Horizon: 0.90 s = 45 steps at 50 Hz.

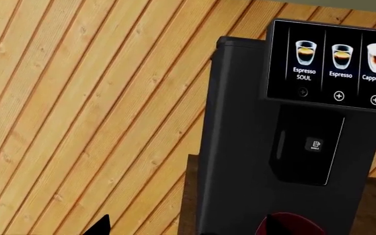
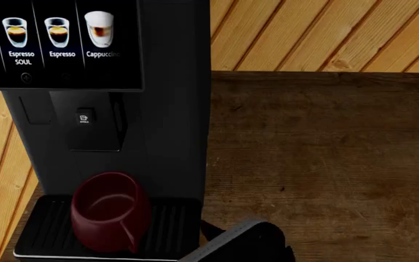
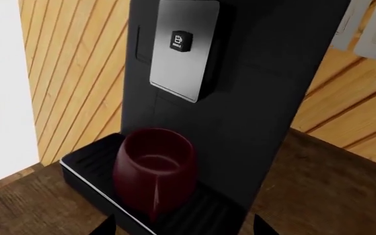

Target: Pick the mug from under the coffee machine dispenser and place it on the counter.

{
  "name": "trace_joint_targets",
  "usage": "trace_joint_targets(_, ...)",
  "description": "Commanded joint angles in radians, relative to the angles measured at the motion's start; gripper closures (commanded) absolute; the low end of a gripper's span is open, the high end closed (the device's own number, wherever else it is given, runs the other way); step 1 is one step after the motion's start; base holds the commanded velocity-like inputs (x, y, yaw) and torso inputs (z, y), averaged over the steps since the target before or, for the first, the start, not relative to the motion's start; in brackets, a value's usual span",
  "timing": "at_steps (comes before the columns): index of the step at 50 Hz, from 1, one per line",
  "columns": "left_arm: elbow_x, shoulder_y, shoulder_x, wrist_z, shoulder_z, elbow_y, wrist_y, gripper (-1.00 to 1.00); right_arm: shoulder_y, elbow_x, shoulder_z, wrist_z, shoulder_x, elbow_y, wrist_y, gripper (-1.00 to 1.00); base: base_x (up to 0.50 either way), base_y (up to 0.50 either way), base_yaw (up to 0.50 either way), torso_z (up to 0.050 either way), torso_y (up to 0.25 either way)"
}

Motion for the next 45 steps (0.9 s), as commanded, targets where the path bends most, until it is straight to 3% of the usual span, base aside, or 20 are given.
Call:
trace_joint_targets(1, 0.007, 0.006, 0.006, -0.007, 0.005, -0.003, 0.000, -1.00, -0.010, 0.067, 0.022, -0.039, -0.040, 0.061, -0.014, -1.00, 0.00, 0.00, 0.00, 0.000, 0.000)
trace_joint_targets(22, -0.002, 0.000, 0.013, -0.015, 0.005, -0.007, -0.004, -1.00, 0.003, 0.227, 0.044, -0.091, -0.113, 0.178, 0.021, -1.00, 0.00, 0.00, 0.00, 0.000, 0.000)
trace_joint_targets(45, 0.010, 0.019, 0.024, -0.025, 0.010, -0.023, 0.006, -1.00, -0.019, 0.263, 0.076, -0.152, -0.159, 0.211, 0.013, -1.00, 0.00, 0.00, 0.00, 0.000, 0.000)
